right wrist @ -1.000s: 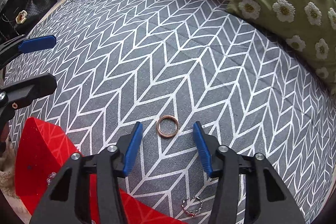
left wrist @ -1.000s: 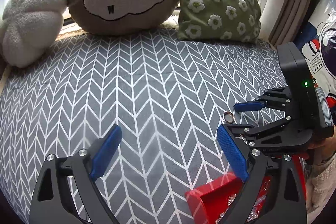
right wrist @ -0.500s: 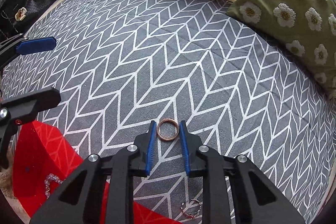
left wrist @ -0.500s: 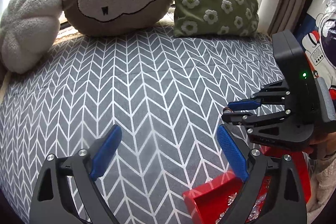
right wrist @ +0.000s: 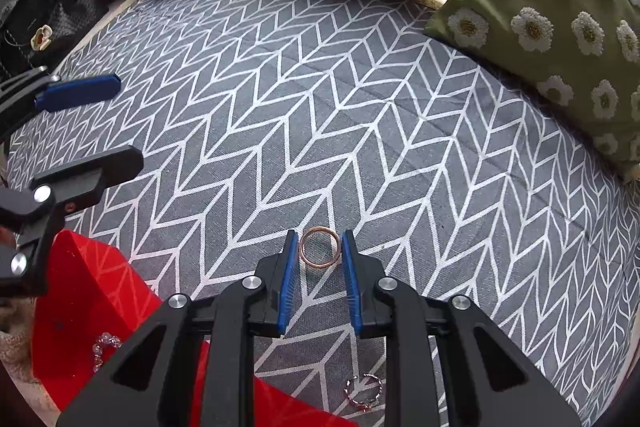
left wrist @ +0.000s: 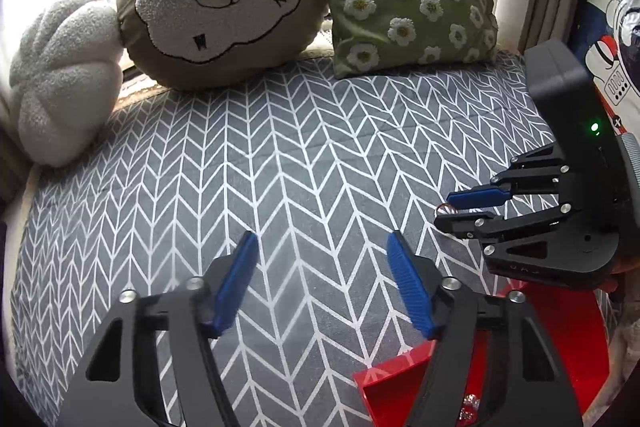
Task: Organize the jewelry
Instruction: 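Carry the copper ring into the red tray and open the right tool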
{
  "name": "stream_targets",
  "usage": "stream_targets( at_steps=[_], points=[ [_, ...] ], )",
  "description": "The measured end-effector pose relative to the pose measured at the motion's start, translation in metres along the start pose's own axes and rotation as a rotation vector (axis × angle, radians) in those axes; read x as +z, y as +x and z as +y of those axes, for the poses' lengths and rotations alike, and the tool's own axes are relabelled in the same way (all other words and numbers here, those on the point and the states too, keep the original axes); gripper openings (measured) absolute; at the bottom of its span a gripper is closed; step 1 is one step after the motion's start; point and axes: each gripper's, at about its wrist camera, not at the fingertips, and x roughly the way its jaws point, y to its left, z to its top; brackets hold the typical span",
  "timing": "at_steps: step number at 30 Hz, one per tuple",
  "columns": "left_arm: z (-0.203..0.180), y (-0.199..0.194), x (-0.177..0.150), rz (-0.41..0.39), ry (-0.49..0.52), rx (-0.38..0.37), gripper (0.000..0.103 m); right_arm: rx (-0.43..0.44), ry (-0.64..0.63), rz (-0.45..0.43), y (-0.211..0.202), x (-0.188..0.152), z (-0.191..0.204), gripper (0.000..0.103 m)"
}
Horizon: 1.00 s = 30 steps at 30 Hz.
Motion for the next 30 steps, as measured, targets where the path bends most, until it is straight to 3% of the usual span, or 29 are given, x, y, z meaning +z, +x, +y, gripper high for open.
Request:
stream_targets(
  at_steps=[2,5,11,19,25,30],
  points=[
    [0.000,-0.001,0.000,0.014,-0.008,-0.004,0.035,0.003,0.001,-0.018,-0.010,-0.001,0.001,0.022],
    [-0.003,-0.005,0.000,0.021,-0.010,-0.022,0.022,0.001,0.002,-0.044,-0.026,-0.003,0.004,0.022],
    [-0.015,-0.035,-0.006,-0.025,0.017,-0.002,0.020,-0.005,-0.007,-0.105,-0.066,-0.015,0.016,0.022],
    [-0.046,-0.072,-0.045,-0.042,0.069,-0.035,0.020,0.015,-0.085,-0.175,-0.122,-0.070,0.054,0.022],
    [-0.080,-0.083,-0.078,-0.001,0.136,-0.086,0.021,0.030,-0.125,-0.146,-0.129,-0.118,0.078,0.022],
    [-0.096,-0.075,-0.099,0.052,0.177,-0.069,0.021,0.041,-0.112,-0.103,-0.119,-0.145,0.081,0.022]
  ],
)
